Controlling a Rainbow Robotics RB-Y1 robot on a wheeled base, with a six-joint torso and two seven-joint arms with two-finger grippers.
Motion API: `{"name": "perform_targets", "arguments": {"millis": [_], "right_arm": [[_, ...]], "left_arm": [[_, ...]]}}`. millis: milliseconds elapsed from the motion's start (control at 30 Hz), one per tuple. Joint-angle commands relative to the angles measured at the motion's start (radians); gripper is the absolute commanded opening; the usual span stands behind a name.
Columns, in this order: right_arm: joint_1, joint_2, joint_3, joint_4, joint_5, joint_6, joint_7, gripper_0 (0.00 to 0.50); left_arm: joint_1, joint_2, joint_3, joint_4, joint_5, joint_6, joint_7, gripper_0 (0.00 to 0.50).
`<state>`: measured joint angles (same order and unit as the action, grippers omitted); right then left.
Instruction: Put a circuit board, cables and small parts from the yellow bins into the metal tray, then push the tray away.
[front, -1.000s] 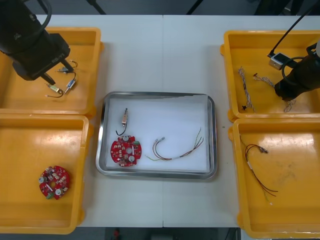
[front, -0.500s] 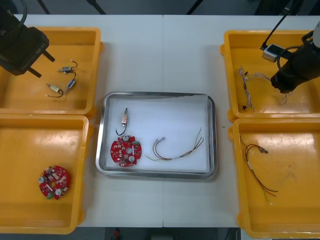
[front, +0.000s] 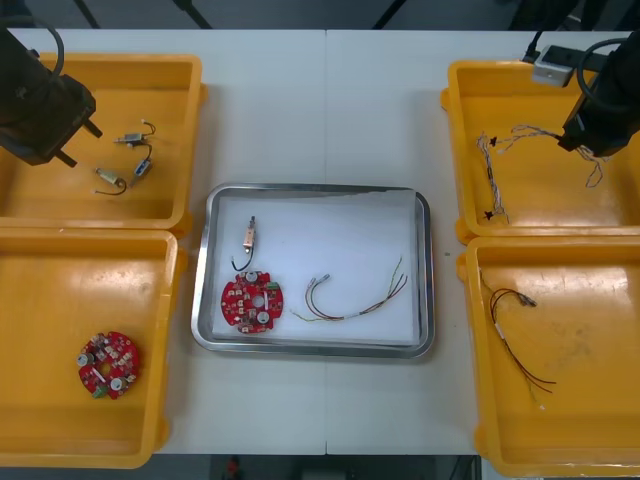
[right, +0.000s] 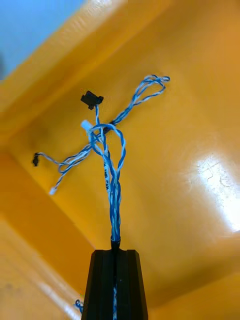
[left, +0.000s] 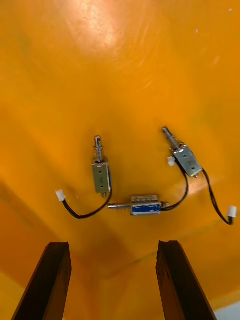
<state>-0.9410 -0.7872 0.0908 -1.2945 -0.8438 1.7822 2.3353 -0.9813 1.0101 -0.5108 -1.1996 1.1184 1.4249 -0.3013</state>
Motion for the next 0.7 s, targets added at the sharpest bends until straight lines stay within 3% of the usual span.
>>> {"name": "perform_targets", "arguments": {"millis": [33, 267, 467, 700], "right_arm": [[0.001, -0.038, -0.054, -0.134, -0.02, 0.092, -0.014, 0.0], [0.002, 0.003, -0.054, -0.284, -0.054, 0.138, -0.044, 0.0], [0.001, 0.06, -0.052, -0.321, -0.124, 0.138, -0.059, 0.0], [0.002, 0.115, 0.01, -0.338, -0.179, 0.082, -0.036, 0.0]], "left_arm": [[-0.045, 0.039, -0.048, -0.012, -0.049, -0.014, -0.002, 0.5], [-0.045, 0.018, -0.104, -0.012, -0.094, -0.058, -0.001, 0.5], [-0.045, -0.018, -0.126, 0.006, -0.149, -0.116, 0.002, 0.5], [-0.045, -0.038, -0.149, 0.017, -0.163, -0.144, 0.005, 0.5]]}}
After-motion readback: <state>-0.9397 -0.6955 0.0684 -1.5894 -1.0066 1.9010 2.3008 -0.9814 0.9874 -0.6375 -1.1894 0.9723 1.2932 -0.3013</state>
